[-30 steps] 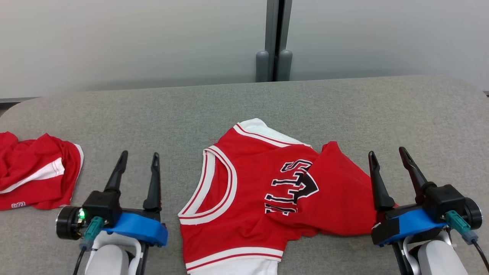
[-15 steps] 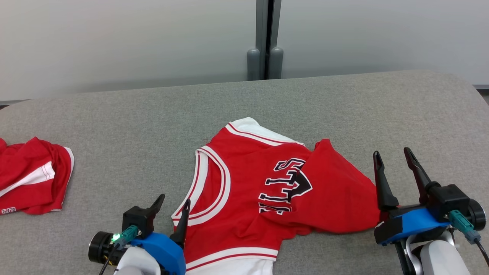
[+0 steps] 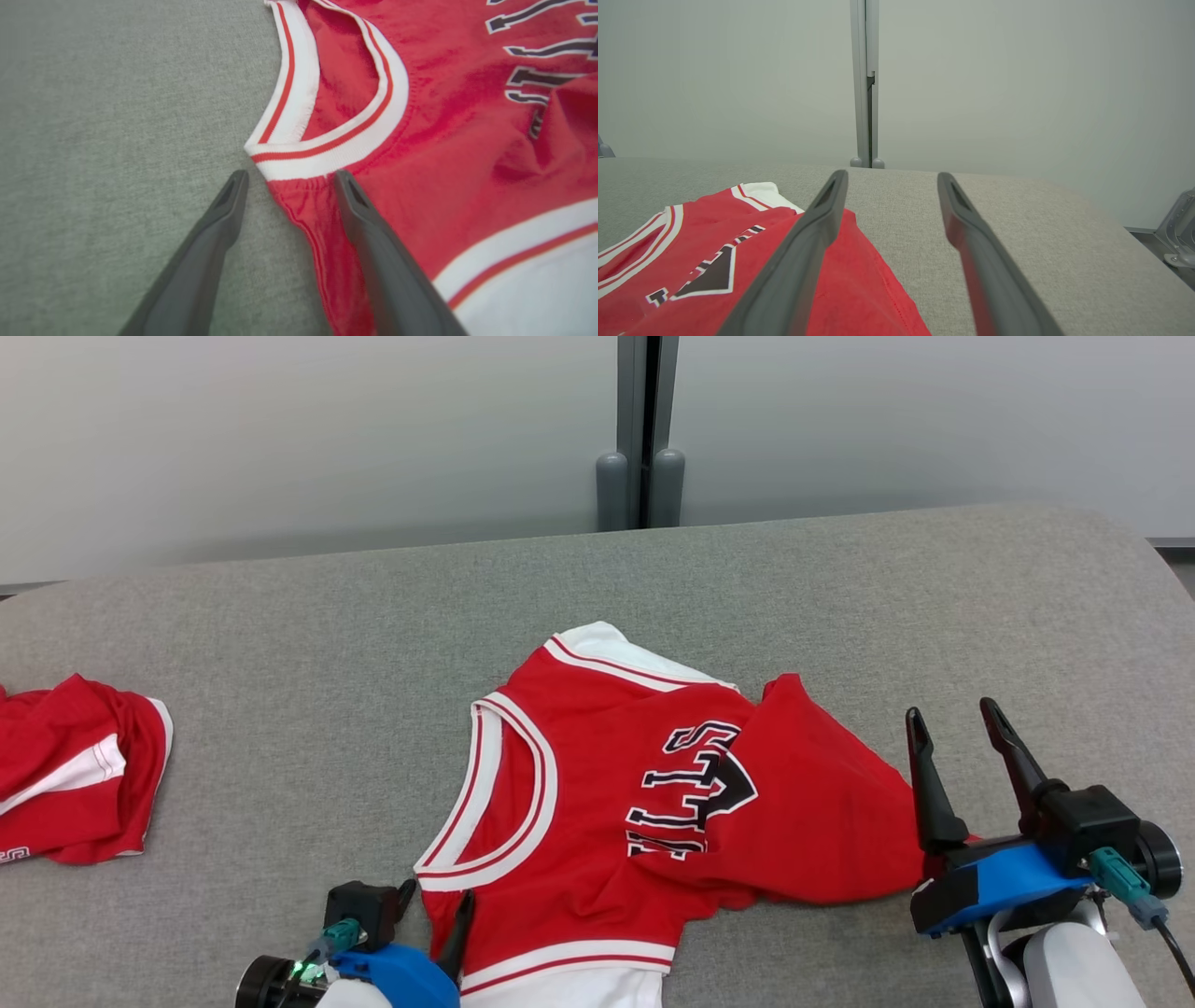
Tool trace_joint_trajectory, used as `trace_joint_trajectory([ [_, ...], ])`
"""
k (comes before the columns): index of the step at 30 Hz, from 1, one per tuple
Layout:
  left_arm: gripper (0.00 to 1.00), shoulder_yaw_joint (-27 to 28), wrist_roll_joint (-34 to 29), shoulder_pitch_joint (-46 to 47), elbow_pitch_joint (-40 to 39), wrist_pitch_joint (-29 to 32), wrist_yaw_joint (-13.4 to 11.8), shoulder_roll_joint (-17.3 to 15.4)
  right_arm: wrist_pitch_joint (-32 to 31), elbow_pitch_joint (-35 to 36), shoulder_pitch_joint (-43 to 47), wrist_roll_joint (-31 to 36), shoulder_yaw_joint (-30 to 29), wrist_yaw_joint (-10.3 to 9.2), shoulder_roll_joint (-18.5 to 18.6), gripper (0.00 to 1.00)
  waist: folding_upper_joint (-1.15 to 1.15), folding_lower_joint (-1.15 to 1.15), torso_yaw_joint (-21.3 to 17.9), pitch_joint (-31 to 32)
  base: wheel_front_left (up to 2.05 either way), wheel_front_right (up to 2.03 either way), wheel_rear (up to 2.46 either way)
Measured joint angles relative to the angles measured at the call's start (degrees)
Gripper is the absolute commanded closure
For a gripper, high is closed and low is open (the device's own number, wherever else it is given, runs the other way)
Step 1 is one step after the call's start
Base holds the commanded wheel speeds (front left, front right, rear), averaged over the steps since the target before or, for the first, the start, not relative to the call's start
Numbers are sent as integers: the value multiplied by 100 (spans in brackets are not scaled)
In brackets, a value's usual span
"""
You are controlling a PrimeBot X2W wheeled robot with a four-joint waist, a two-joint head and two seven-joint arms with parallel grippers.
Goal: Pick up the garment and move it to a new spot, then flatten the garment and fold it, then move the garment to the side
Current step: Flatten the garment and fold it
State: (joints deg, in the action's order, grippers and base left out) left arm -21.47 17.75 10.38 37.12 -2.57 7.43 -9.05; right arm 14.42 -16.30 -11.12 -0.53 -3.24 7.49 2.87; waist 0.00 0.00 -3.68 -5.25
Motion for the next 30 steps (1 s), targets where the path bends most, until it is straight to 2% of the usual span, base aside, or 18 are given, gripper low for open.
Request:
trace_joint_trajectory([
  [3, 0, -146, 114, 56, 93, 1, 0, 57, -22, -10, -9, 0, 31, 0, 0, 0, 0, 0, -20, 2, 0, 0, 0],
  [4, 13, -186, 160, 82, 131, -5, 0, 76, -23, -12, -10, 0, 34, 0, 0, 0, 0, 0, -24, 0, 0, 0, 0],
  [5, 49, -232, 209, 116, 166, -13, 0, 80, -23, -12, -10, 0, 36, 0, 0, 0, 0, 0, -26, -2, 0, 0, 0],
  [6, 92, -283, 250, 164, 205, -36, 0, 80, -24, -12, -11, 0, 36, 0, 0, 0, 0, 0, -24, -7, 0, 0, 0],
  [7, 100, -319, 278, 204, 258, -65, 0, 79, -24, -12, -11, 0, 35, 0, 0, 0, 0, 0, -22, -13, 0, 0, 0],
  [14, 100, -194, 515, 555, 549, -571, -8, 53, -24, 0, -11, -1, -4, 0, 0, 0, 0, 0, 48, -60, 0, 0, 0],
  [17, 100, 60, 598, 781, 650, -896, -111, -142, -24, -21, -12, 0, -41, 0, 0, 0, 0, 0, 91, -74, 0, 0, 0],
  [23, 100, 454, 751, 938, 787, -1120, -276, -494, -21, -107, -17, 22, -159, 0, -1, 0, 0, 0, 103, -95, 0, 0, 0],
  [27, 100, 590, 793, 957, 851, -1171, -364, -587, -20, -162, -32, 49, -224, 0, -1, 0, 0, 0, 87, -114, 0, 0, 0],
  [28, 55, 591, 798, 956, 871, -1173, -363, -587, -20, -172, -32, 51, -234, 0, -1, 0, 0, 0, 85, -118, 0, 0, 0],
  [29, 0, 593, 799, 956, 879, -1177, -361, -582, -19, -189, -32, 51, -241, 0, -1, 0, 0, 0, 84, -122, 0, 0, 0],
  [30, 0, 604, 799, 956, 877, -1205, -389, -575, -18, -202, -32, 51, -244, 0, -1, 0, 0, 0, 85, -124, 0, 0, 0],
])
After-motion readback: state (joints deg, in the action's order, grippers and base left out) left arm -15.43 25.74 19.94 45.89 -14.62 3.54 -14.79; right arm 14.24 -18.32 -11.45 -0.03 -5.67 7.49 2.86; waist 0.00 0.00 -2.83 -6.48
